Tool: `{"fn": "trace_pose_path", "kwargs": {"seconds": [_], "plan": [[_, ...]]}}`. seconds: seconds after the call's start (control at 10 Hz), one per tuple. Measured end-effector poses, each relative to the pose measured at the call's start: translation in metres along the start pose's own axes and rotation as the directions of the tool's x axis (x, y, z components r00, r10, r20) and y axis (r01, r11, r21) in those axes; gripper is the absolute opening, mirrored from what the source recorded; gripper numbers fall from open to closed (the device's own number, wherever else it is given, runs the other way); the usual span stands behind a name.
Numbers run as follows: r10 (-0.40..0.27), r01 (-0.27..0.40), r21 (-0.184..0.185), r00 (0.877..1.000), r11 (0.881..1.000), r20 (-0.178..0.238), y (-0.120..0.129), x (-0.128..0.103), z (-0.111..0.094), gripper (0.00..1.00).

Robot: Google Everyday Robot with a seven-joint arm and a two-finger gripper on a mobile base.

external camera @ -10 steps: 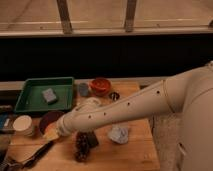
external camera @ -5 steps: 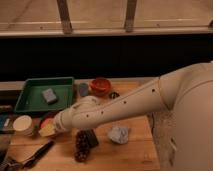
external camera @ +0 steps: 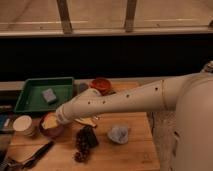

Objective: Place apple in tray

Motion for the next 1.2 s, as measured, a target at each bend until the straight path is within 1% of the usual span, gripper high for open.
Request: {"fn": "trace_pose_path", "kwargs": {"seconds": [0.1, 0.2, 0.4, 0.5, 0.7, 0.8, 0.9, 1.1, 1.2], "plan": [[0.006, -0.006, 0.003, 1.000, 1.000, -0.029, -0.011, -0.020, 0.005, 0.00], [0.008, -0.007, 0.005, 0.999, 1.000, -0.047, -0.016, -0.032, 0.008, 0.00], [0.030, -0.029, 0.005, 0.998, 1.000, -0.060, -0.026, -0.051, 0.011, 0.00], [0.051, -0.051, -0.005, 0.997, 0.999, -0.054, -0.034, -0.058, 0.013, 0.00], [0.103, -0.104, -0.043, 0.994, 0.994, -0.018, -0.056, -0.067, 0.019, 0.00], [0.116, -0.115, -0.087, 0.993, 0.990, 0.003, -0.069, -0.074, 0.026, 0.00], [0.108, -0.106, -0.124, 0.994, 0.987, 0.015, -0.076, -0.083, 0.029, 0.00], [0.072, -0.065, -0.213, 0.997, 0.975, 0.027, -0.089, -0.102, 0.035, 0.00], [0.066, -0.056, -0.232, 0.997, 0.971, 0.036, -0.093, -0.107, 0.035, 0.00]]}}
